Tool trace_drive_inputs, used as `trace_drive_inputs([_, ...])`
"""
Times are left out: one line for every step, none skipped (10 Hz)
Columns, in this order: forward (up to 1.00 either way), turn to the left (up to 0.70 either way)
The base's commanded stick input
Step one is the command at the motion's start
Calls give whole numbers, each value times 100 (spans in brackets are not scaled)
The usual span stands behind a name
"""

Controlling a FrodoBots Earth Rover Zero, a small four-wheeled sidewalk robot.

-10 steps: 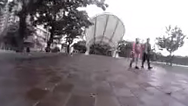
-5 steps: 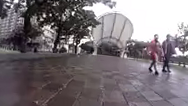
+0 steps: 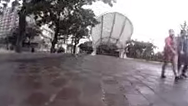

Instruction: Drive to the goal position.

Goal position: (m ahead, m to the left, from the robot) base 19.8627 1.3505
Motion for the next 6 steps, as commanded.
trace_drive_inputs([100,-1])
trace_drive_inputs([100,-7])
trace_drive_inputs([100,-27])
trace_drive_inputs([100,-36])
trace_drive_inputs([100,-16])
trace_drive_inputs([100,-2])
